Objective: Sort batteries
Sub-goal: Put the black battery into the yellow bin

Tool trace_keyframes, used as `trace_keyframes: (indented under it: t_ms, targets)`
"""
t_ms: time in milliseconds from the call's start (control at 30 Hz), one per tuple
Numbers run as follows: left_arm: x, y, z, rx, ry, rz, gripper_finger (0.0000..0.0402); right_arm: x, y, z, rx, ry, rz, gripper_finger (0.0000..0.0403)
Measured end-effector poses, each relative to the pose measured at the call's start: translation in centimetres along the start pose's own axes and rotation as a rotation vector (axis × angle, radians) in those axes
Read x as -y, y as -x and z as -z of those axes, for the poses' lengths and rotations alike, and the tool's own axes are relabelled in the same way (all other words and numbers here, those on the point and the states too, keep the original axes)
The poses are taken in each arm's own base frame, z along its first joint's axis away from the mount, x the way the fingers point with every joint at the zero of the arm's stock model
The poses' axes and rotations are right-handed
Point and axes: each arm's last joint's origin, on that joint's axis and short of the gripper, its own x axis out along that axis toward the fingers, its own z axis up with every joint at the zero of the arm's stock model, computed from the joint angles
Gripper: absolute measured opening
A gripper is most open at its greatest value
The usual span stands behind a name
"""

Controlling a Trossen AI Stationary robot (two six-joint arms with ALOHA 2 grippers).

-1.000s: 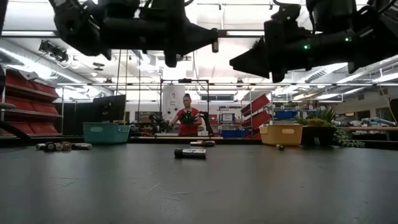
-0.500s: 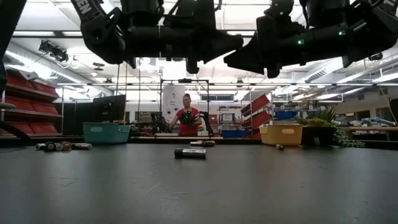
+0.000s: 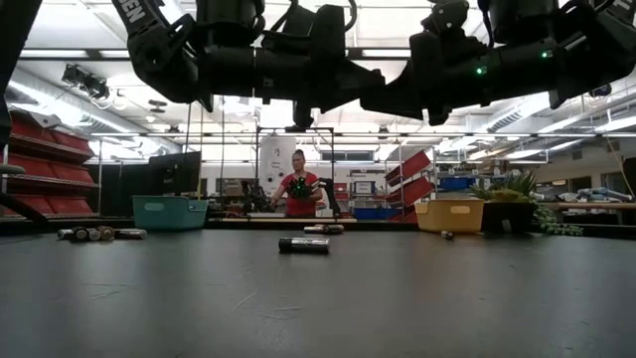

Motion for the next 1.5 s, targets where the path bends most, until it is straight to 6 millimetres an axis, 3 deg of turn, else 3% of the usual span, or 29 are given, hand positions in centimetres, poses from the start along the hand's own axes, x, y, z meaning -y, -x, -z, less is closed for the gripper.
trace_keyframes:
  t_ms: [233, 367, 533, 833, 1033, 1200, 1500]
  targets:
    - [-0.3, 0.0, 0.1, -0.006, -0.024, -0.105, 0.0205, 0.9, -0.3, 0.0, -0.004, -0.020, 0.089, 0.0050]
    - [0.0, 0.2, 0.3, -0.022, -0.037, -0.166, 0.0239, 2.0, -0.8, 0.5, -0.048, -0.044, 0.150, 0.0050]
    - [0.2, 0.6, 0.6, -0.111, -0.100, -0.207, 0.0227, 5.1, -1.0, 1.0, -0.171, -0.124, 0.270, 0.0050]
    - [-0.1, 1.3, -0.2, -0.228, -0.225, -0.205, 0.0184, 13.6, 0.4, 1.4, -0.372, -0.242, 0.555, 0.0050]
    - [-0.1, 1.4, 0.0, -0.252, -0.269, -0.200, 0.0176, 17.9, 1.3, 2.5, -0.462, -0.319, 0.611, 0.0050]
    - [-0.1, 1.4, 0.1, -0.264, -0.283, -0.198, 0.0175, 19.9, 2.0, 3.2, -0.512, -0.388, 0.586, 0.0053]
    - [-0.1, 1.4, 0.3, -0.281, -0.267, -0.204, 0.0175, 20.3, 2.3, 3.3, -0.537, -0.372, 0.595, 0.0167]
